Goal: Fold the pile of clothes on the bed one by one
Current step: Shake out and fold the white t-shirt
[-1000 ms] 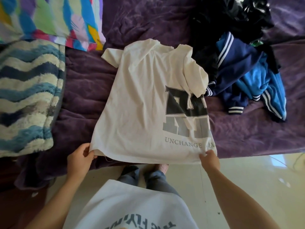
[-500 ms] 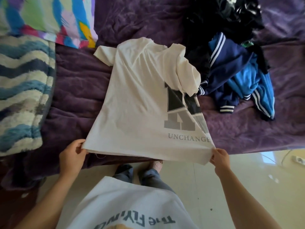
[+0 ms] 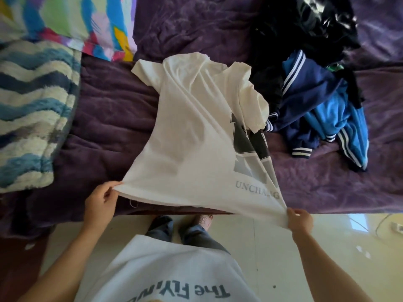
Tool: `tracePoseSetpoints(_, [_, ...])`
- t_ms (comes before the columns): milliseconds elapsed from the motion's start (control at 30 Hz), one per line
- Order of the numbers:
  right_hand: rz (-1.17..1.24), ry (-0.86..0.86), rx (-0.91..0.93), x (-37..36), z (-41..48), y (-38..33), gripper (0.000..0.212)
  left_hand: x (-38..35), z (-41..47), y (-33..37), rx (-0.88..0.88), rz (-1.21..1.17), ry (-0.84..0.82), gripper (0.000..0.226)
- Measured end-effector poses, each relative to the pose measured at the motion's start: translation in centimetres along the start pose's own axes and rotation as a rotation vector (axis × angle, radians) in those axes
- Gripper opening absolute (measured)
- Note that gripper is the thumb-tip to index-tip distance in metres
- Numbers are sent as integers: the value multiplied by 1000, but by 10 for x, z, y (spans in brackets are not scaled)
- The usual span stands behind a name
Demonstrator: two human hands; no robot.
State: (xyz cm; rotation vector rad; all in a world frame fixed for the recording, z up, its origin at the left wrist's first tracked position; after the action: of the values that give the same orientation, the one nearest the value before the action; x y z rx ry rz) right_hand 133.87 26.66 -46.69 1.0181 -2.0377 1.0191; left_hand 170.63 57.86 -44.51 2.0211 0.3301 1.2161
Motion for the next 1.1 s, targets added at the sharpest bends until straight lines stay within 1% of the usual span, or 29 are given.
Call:
tracePoseSetpoints(33, [-39, -35, 50, -2, 1, -1, 26, -5, 2, 4, 171, -235, -23, 20])
tracePoseSetpoints(67, [-74, -69, 101, -4, 3, -2, 28, -6, 5, 8, 277, -462, -18, 20])
tracePoseSetpoints(100, [-105, -109, 144, -4, 5, -2, 27, -6, 8, 10, 314, -604, 8, 20])
tracePoseSetpoints(133, [-125, -148, 161, -4, 7, -1, 24, -4, 9, 12, 304, -639, 29, 20])
tracePoseSetpoints(167, [-123, -168, 151, -3, 10, 2, 22, 1, 8, 16, 263, -553, 54, 21])
tracePoseSetpoints(200, [-95, -164, 113, -2, 13, 8, 22, 6, 6, 17, 200, -394, 103, 23])
tracePoseSetpoints(267, [7, -169, -30, -2, 17, 17, 25, 13, -2, 18, 74, -30, 194, 28])
tracePoseSetpoints(333, [42, -237, -126, -8, 20, 20, 27, 9, -16, 19, -32, 216, 205, 31])
tracePoseSetpoints(367, [-3, -270, -135, -11, 21, 16, 27, 3, -22, 15, -79, 316, 150, 32])
tracePoseSetpoints(400, [-84, -295, -116, -14, 23, 12, 27, -3, -25, 11, -73, 401, 46, 36])
tracePoseSetpoints(467, [-273, -308, -74, -19, 27, 0, 31, -17, -26, 2, 71, 593, -232, 47])
tracePoseSetpoints(500, [-352, -304, -59, -20, 28, -8, 35, -22, -25, -2, 115, 671, -305, 52])
tracePoseSetpoints(533, [-407, -297, -46, -20, 29, -16, 39, -26, -23, -3, 132, 714, -326, 55])
tracePoseSetpoints(600, [-460, -248, -10, -17, 29, -37, 43, -30, -17, 6, 135, 710, -263, 53])
tracePoseSetpoints(667, [-451, -213, 64, -17, 34, -61, 44, -33, -7, 21, 133, 671, -178, 47])
tracePoseSetpoints(767, [-396, -216, 167, -19, 37, -103, 46, -36, 14, 45, 93, 635, -115, 40])
tracePoseSetpoints(933, [-344, -230, 284, -25, 42, -173, 47, -48, 70, 79, 2, 558, -102, 35])
tracePoseSetpoints(1100, [-354, -189, 368, -24, 50, -245, 48, -59, 144, 114, -61, 508, -107, 27])
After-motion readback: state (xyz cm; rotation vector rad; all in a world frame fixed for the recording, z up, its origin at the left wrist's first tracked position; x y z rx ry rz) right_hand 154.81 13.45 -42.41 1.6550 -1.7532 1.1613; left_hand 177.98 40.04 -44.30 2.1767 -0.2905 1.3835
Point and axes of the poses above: each hand's wrist, its own z-axis towards the middle knuckle, its own x-axis out of the back of the hand, y = z × x, the point moved 1 cm from there along z, towards the middle knuckle, and after that the axes turned 6 degrees about -y, right-handed, at the moved point
